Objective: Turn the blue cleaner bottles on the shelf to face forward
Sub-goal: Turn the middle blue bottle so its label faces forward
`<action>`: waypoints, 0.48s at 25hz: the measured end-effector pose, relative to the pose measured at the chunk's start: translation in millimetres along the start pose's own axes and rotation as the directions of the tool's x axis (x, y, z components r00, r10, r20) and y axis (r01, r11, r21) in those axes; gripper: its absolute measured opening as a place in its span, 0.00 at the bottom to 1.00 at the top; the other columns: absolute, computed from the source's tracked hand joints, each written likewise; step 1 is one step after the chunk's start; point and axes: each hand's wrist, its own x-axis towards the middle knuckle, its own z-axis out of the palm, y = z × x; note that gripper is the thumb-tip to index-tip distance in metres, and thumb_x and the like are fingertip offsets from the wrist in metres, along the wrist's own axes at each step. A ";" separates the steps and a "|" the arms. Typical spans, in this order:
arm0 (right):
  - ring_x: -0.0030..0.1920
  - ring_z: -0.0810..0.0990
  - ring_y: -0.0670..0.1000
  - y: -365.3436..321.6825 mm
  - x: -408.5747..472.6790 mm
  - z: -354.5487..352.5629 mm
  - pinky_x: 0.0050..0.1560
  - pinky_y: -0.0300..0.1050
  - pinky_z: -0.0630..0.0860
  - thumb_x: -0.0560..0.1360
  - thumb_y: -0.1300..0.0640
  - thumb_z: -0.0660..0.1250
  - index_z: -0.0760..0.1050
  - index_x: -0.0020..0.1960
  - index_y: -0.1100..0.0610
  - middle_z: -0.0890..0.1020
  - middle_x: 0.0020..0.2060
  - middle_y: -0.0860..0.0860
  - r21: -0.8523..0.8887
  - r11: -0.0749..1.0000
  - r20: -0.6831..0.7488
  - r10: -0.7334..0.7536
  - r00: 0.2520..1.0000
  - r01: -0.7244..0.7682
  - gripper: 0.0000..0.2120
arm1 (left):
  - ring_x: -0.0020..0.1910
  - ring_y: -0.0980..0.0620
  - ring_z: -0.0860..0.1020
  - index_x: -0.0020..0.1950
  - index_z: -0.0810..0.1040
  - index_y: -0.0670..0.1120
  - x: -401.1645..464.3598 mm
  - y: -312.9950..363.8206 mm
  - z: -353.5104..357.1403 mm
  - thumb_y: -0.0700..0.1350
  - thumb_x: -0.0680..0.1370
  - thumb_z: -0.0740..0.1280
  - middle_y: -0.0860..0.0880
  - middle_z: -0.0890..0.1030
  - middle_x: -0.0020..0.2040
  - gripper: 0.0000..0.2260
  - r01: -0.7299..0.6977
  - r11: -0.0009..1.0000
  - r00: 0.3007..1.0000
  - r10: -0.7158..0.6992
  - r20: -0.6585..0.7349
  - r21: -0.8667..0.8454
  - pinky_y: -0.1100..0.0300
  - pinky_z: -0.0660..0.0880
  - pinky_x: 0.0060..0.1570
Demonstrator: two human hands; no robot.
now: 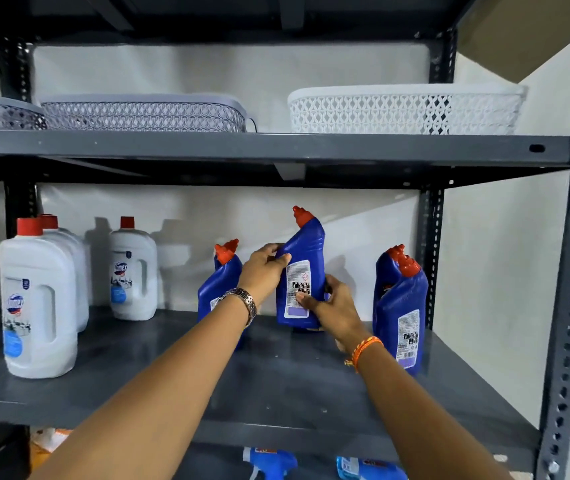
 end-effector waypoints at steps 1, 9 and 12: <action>0.47 0.87 0.52 -2.6 -3.6 4.7 0.49 0.49 0.85 0.70 0.58 0.79 0.80 0.58 0.55 0.88 0.50 0.53 -0.050 0.997 -0.080 -0.064 0.995 0.060 0.18 | 0.54 0.44 0.84 0.59 0.77 0.52 -0.8 6.7 6.4 0.62 0.67 0.71 0.48 0.85 0.55 0.24 0.016 1.000 1.000 -0.016 -0.006 -0.009 0.43 0.79 0.58; 0.53 0.85 0.53 -17.2 -11.1 5.8 0.51 0.48 0.85 0.54 0.53 0.86 0.72 0.68 0.54 0.84 0.55 0.51 -0.234 0.972 -0.055 0.001 0.998 -0.014 0.45 | 0.49 0.41 0.84 0.51 0.77 0.49 0.0 29.0 25.6 0.49 0.69 0.75 0.42 0.85 0.52 0.14 -0.073 0.989 0.988 0.055 -0.146 -0.126 0.43 0.82 0.54; 0.57 0.83 0.53 -22.7 -6.5 -6.0 0.47 0.43 0.83 0.59 0.55 0.86 0.71 0.65 0.54 0.83 0.57 0.50 -0.224 0.971 -0.003 0.090 0.996 -0.089 0.39 | 0.52 0.39 0.84 0.58 0.78 0.43 3.9 27.7 17.5 0.44 0.71 0.76 0.39 0.85 0.55 0.17 -0.091 0.979 0.996 0.089 -0.021 -0.185 0.40 0.81 0.56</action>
